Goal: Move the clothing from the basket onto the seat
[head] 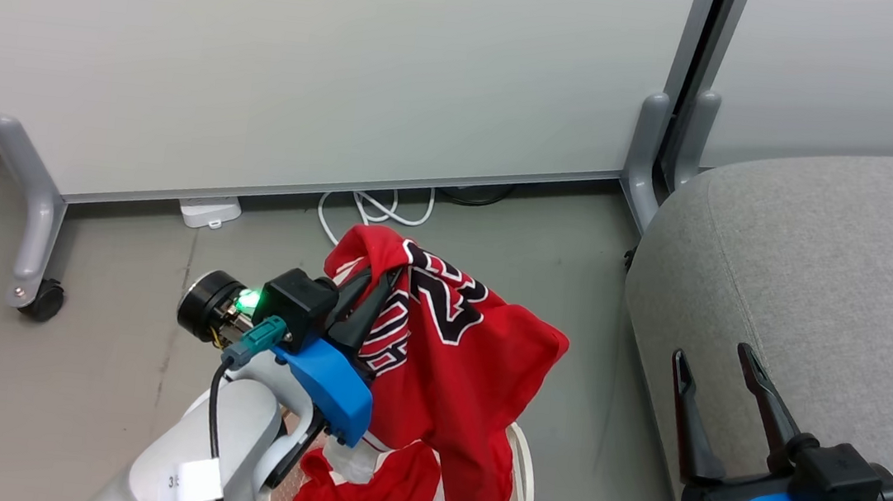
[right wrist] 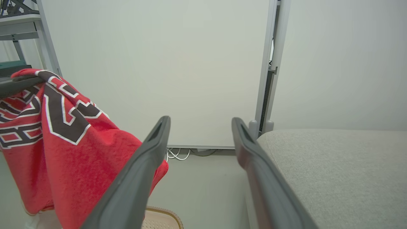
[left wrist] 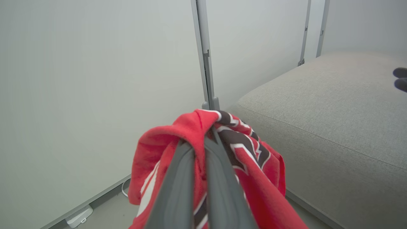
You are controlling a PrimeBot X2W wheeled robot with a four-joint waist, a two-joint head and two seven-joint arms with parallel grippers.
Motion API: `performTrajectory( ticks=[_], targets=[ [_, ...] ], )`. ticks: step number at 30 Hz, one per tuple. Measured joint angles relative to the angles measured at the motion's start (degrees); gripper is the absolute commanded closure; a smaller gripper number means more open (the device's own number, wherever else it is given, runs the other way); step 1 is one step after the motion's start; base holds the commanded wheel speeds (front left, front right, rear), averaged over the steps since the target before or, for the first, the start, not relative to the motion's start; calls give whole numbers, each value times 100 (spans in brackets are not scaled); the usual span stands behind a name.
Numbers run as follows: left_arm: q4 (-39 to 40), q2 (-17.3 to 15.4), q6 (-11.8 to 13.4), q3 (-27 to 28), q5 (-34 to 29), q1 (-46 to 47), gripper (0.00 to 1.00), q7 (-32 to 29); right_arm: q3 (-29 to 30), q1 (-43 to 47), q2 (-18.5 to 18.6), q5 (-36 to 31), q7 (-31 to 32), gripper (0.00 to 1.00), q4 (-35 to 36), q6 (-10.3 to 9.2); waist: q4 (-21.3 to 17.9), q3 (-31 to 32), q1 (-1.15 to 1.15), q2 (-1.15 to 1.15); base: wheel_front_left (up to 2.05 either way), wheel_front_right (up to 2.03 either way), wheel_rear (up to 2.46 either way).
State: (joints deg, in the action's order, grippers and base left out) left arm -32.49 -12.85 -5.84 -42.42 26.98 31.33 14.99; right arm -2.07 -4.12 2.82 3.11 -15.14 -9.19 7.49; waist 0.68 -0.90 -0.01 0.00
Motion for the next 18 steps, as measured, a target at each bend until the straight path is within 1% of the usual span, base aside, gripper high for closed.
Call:
performTrajectory(
  ticks=[8,13,18],
  targets=[
    [270,22,20,74,-137,-142,100,0,-134,-30,1,-3,0,0,101,0,82,23,1,0,0,0,0],
    [354,46,15,82,-221,-135,100,0,-579,-459,35,-107,0,0,98,0,110,-64,1,0,0,0,0],
    [371,114,-25,62,-288,-66,100,0,-1204,-1085,218,-44,-1,0,-60,0,177,-159,2,0,0,0,0]
  ],
)
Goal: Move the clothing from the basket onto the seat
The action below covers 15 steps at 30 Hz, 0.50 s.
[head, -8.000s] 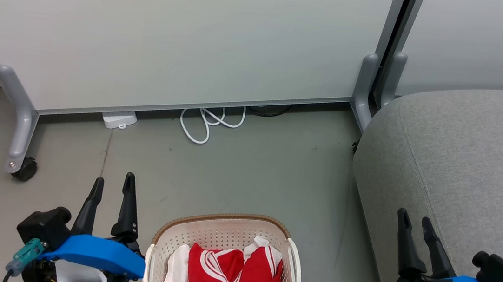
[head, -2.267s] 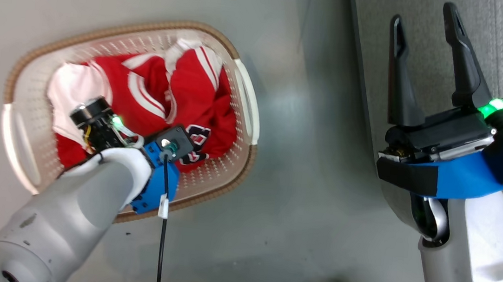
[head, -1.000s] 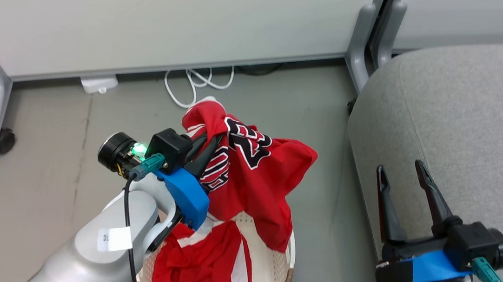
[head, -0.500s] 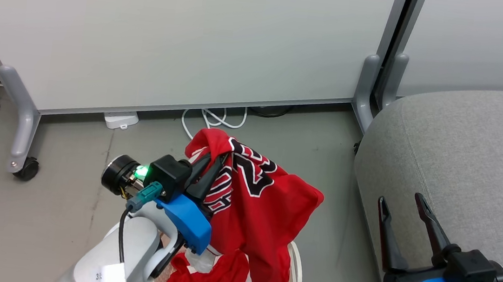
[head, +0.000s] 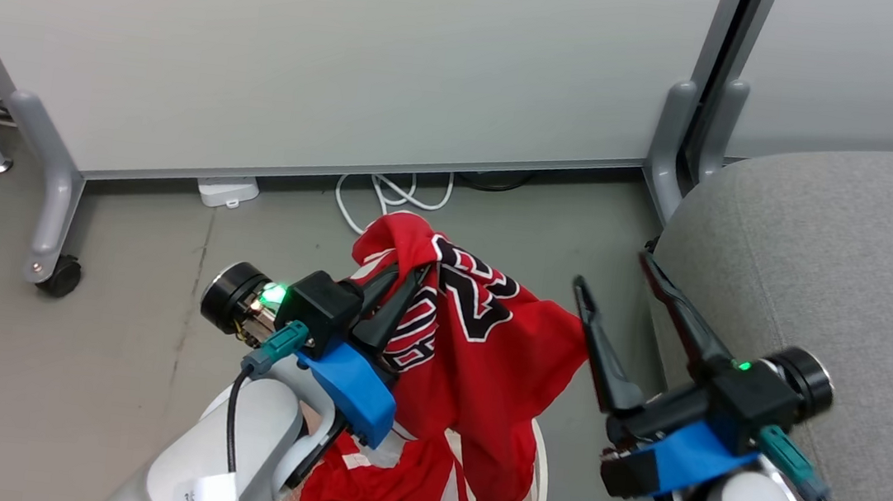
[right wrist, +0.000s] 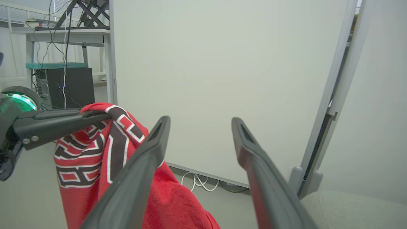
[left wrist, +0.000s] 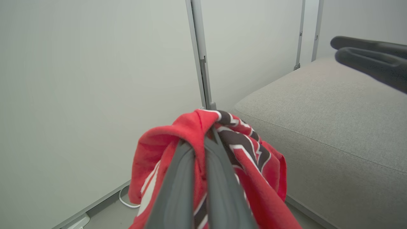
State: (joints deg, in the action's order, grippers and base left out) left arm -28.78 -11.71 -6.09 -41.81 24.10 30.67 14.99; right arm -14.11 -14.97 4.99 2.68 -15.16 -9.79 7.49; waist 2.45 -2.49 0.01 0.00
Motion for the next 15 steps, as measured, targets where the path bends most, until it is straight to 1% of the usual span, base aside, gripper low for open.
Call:
performTrajectory(
  ticks=[8,11,12,15],
  targets=[
    [-41,198,-52,-110,-77,154,100,1,-1054,-928,303,231,1,0,-834,0,228,-133,0,0,0,0,0],
    [-48,291,-76,-164,-114,211,100,0,-1348,-1193,391,268,0,0,-1204,0,322,-184,0,0,0,0,0],
    [-48,291,-76,-164,-114,211,100,0,-1348,-1193,391,268,0,0,-1204,0,322,-184,0,0,0,0,0],
    [-38,352,-85,-216,-159,282,100,1,-1563,-1418,445,316,1,0,-1569,0,409,-237,0,0,0,0,0]
  ],
)
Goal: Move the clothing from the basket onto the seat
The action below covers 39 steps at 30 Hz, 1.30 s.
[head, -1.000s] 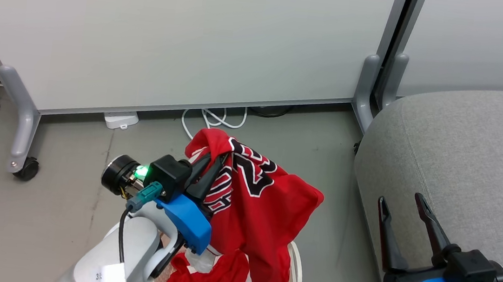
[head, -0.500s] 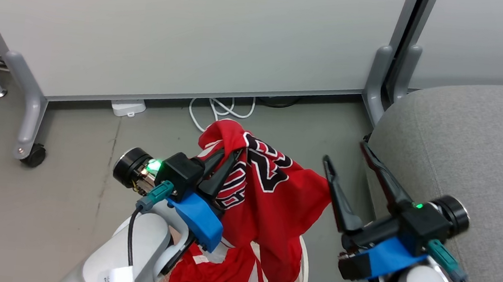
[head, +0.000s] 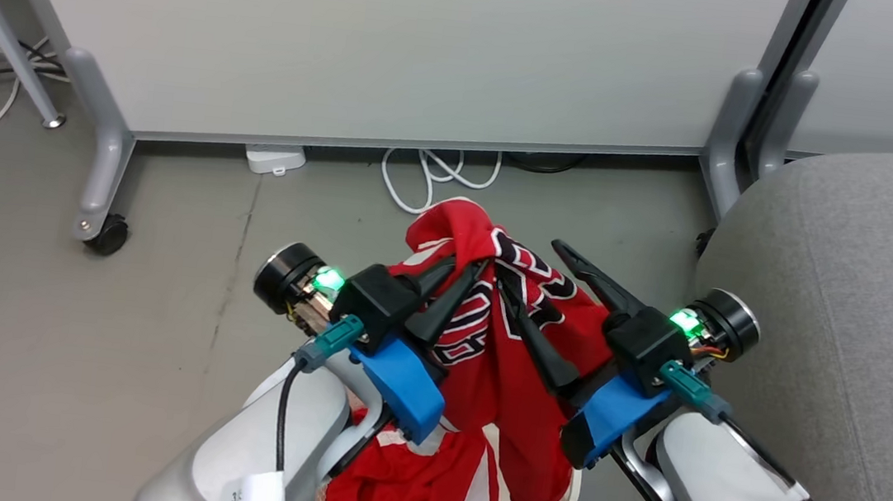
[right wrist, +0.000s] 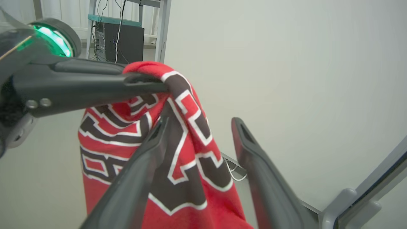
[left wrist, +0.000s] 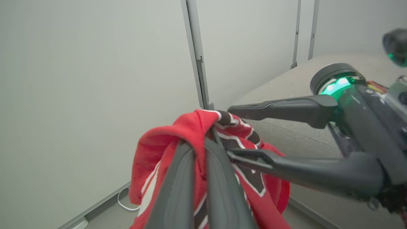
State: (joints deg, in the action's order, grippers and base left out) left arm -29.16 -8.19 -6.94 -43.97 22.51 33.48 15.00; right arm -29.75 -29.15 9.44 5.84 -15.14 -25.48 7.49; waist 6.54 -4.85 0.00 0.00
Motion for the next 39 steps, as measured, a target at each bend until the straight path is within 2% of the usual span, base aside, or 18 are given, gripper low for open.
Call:
performTrajectory(
  ticks=[7,8,9,16,39],
  targets=[
    [41,133,-18,-138,-76,104,100,-1,-561,-382,30,188,0,0,-899,0,154,-113,0,0,0,0,0],
    [45,145,-19,-147,-77,108,100,-1,-632,-414,20,263,0,82,-1037,0,167,-119,0,0,0,0,0],
    [49,153,-19,-154,-78,112,100,-1,-670,-434,5,312,0,100,-1118,0,176,-123,0,0,0,0,0],
    [51,167,-45,-157,-80,129,100,-1,-688,-548,-64,530,0,100,-1227,0,159,-123,0,0,0,0,0],
    [19,131,-47,-144,-75,129,100,5,-694,-507,-38,622,0,100,-1135,0,111,-71,0,0,0,0,0]
  ],
)
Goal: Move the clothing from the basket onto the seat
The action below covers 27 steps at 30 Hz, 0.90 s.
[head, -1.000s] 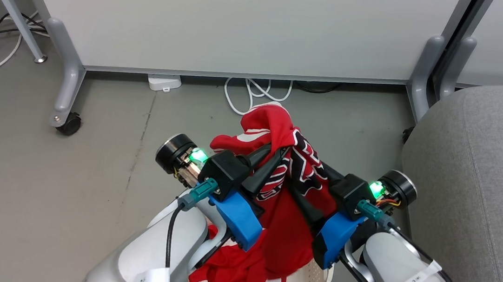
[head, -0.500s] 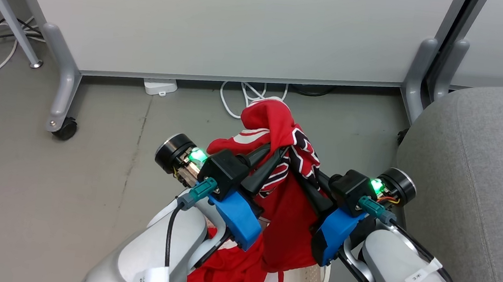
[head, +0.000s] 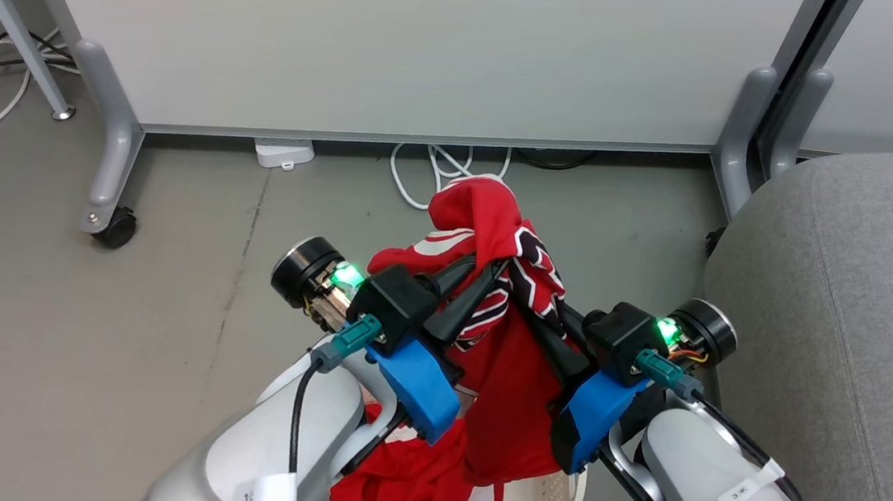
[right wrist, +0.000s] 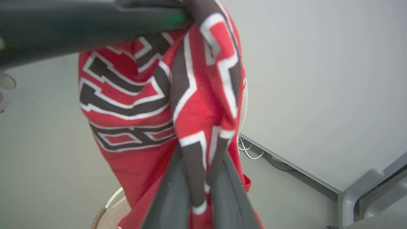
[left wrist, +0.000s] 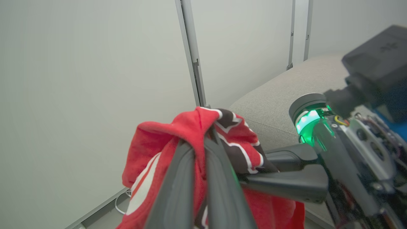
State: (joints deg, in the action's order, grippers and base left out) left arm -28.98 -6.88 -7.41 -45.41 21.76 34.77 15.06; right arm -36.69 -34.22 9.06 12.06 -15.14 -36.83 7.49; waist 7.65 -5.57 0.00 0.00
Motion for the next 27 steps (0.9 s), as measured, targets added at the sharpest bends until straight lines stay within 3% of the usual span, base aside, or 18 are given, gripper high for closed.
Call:
performTrajectory(
  ticks=[2,3,14,27],
  targets=[
    [-7,-2,0,3,1,0,100,0,-9,0,-1,5,0,100,0,0,-1,-2,0,0,0,0,0],
    [-47,8,0,18,57,0,0,1,-9,0,-1,9,0,100,1,0,-2,-2,0,0,0,0,0],
    [-155,5,-1,59,76,-3,0,1,270,49,-38,47,0,100,71,0,-32,-42,0,0,0,0,0],
    [56,-59,4,322,-208,-211,0,1,1343,459,-208,-45,0,100,421,0,-332,-107,0,0,0,0,0]
  ],
)
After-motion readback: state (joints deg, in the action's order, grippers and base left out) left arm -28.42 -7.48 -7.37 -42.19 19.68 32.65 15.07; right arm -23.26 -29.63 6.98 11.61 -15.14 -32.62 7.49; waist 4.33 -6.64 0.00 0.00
